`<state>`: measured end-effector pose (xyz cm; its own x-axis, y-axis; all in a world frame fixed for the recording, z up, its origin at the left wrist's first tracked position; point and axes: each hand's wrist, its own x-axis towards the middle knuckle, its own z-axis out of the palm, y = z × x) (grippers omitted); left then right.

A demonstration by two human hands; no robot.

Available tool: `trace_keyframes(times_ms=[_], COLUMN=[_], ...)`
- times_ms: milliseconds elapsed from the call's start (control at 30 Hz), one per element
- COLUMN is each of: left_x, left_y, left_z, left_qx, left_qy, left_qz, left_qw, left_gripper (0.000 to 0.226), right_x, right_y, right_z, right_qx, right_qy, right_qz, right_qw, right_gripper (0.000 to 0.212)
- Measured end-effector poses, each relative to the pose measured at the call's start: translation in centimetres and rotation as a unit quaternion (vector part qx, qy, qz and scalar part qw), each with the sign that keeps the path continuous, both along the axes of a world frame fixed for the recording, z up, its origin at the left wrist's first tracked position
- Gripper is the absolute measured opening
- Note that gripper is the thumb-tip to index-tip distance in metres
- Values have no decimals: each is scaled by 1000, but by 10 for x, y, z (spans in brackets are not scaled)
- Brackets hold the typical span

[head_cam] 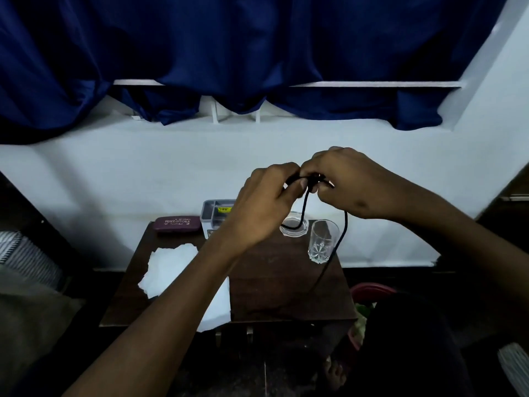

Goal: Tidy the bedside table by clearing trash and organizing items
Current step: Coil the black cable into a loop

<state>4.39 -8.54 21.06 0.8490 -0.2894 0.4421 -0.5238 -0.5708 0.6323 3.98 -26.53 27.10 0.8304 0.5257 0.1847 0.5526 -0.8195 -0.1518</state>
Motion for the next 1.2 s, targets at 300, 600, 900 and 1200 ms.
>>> trace_keyframes(times_ms=[300,600,900,1200], left_x=[-10,-7,-11,-8], left_y=[2,-1,11,3], left_z=[12,7,-3,7], left_qx=[-268,-493,-240,-194], left_qy=[282,301,214,116], left_qz=[-97,-46,209,0], left_qw=[916,815,923,974], left_gripper=[22,12,93,30], right_x=[2,-33,-22,-1], right_y=[-5,4,3,2], right_z=[-17,-61,-39,-14], right_qx=[110,472,370,343], right_qy=[-91,124,35,40], right_qz=[3,-78,-58,-56], right_qw=[990,869,926,937], right_gripper=[43,21,26,13])
